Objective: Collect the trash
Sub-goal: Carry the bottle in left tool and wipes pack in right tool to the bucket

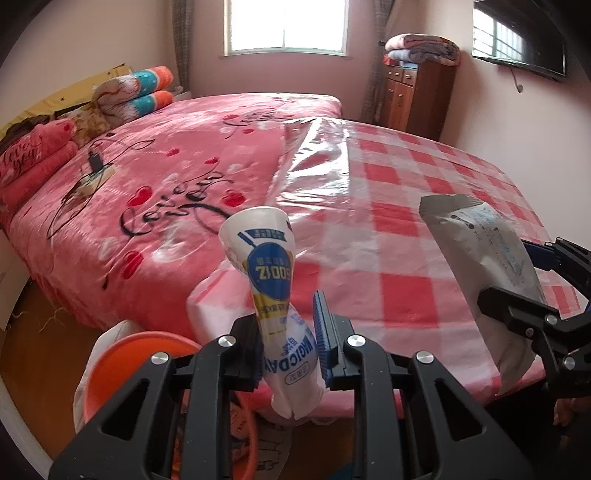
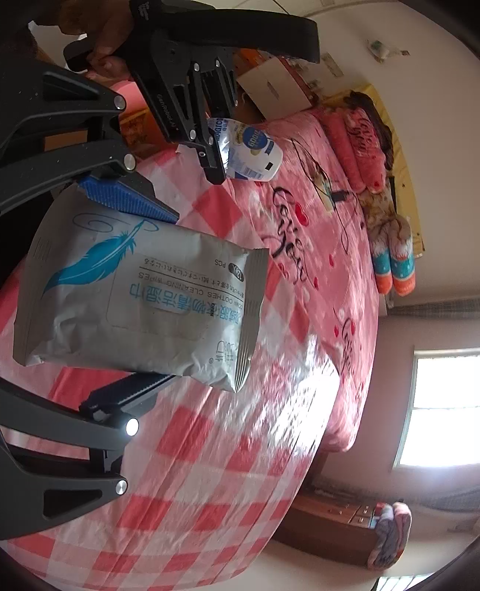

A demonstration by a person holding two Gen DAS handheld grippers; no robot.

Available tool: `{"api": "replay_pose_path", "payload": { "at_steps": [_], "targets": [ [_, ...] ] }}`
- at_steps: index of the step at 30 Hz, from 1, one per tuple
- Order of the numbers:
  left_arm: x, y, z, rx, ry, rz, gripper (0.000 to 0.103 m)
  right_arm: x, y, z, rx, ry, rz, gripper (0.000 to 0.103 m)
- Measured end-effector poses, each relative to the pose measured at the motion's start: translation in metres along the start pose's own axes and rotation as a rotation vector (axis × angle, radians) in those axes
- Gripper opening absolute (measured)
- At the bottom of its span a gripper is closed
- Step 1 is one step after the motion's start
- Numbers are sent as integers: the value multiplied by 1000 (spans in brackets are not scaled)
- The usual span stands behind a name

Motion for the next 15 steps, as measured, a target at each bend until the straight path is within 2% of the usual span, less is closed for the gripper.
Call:
{"api": "replay_pose_path", "payload": {
  "at_steps": [15],
  "targets": [
    [-22, -36, -73, -105, 112, -25, 25, 10, 11, -81, -143, 127, -6, 76]
  ]
}}
Point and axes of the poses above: each gripper's, at about its wrist camera, not at the fingertips, and x roughly the way its jaws point, z to its right, y to its top, the point moved 9 cm from there along x, roughly the way its jaws point, and after that the axes turned 10 degrees about -y, right-handed, at the moved point
